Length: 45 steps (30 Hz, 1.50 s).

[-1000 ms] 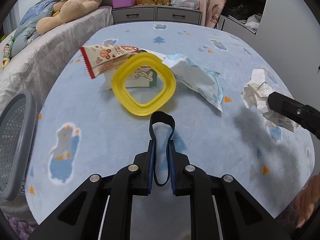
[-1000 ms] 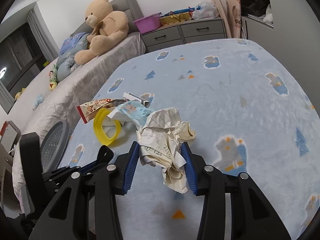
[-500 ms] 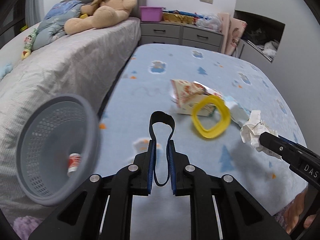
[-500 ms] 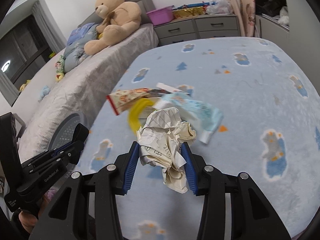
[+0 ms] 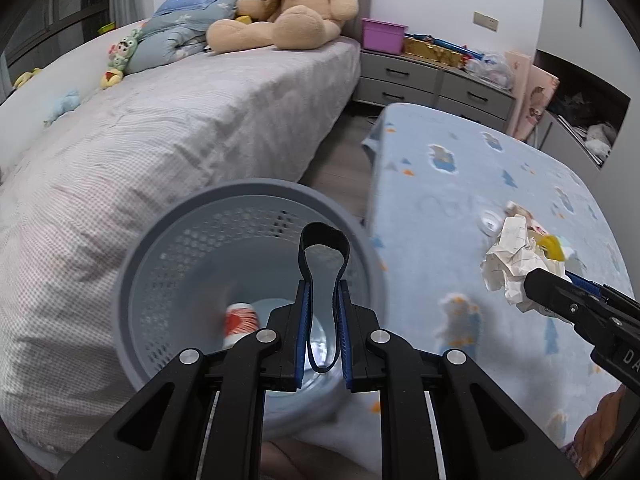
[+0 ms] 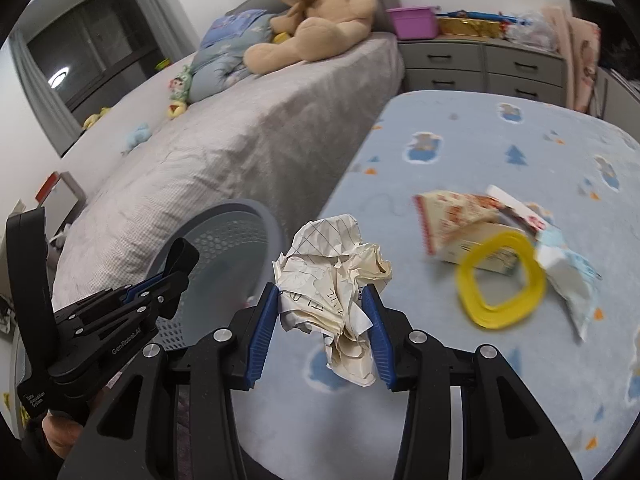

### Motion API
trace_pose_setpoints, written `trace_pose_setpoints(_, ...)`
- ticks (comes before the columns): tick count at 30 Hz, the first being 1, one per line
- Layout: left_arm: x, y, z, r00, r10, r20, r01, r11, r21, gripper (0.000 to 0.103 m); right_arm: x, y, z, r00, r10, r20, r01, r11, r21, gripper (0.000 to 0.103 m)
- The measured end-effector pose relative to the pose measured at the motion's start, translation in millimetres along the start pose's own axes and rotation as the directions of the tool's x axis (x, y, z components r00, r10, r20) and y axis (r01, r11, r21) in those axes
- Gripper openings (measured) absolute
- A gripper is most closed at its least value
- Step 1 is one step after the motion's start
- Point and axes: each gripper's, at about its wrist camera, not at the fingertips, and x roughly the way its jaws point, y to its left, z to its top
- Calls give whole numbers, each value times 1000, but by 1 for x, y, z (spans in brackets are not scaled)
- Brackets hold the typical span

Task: Collect trash
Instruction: 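Carry paper and band over the wastebasket and open both tools, then withdraw both tools from the wastebasket back toward the table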

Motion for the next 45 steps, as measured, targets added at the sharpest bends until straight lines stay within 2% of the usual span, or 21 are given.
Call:
trace_pose_setpoints(9, 14, 57, 21, 1000, 31, -1, -31, 998, -49, 14, 49, 55, 22, 997, 63, -53, -66, 996, -54, 43)
trace_pose_setpoints(20, 34, 81, 18, 999, 31, -36, -34, 994, -101, 14, 96, 85, 27, 990, 76, -121, -89, 990, -108, 43)
trace_pose_setpoints(23, 34, 85, 17, 999, 37, -33, -41, 993, -114, 18, 103, 89, 28, 988, 81, -131, -97, 988, -121, 44)
trace_pose_setpoints(26, 35, 90, 16, 999, 39, -34, -43, 991, -130, 28, 106, 92, 29, 988, 83, -130, -100, 986, -132, 53)
trace_pose_setpoints(28, 35, 91, 16, 999, 43, -33, -47, 990, -133, 40, 106, 92, 30, 989, 83, -124, -99, 986, -133, 55)
trace_pose_setpoints(30, 33, 93, 15, 998, 53, -27, -56, 989, -136, 48, 105, 91, 31, 990, 79, -119, -94, 987, -131, 55)
trace_pose_setpoints(34, 32, 95, 14, 997, 68, -27, -71, 987, -145, 51, 104, 89, 30, 991, 69, -114, -84, 988, -127, 55)
trace_pose_setpoints(45, 30, 99, 13, 997, 80, -21, -83, 984, -160, 53, 102, 90, 28, 992, 56, -111, -71, 989, -132, 55)
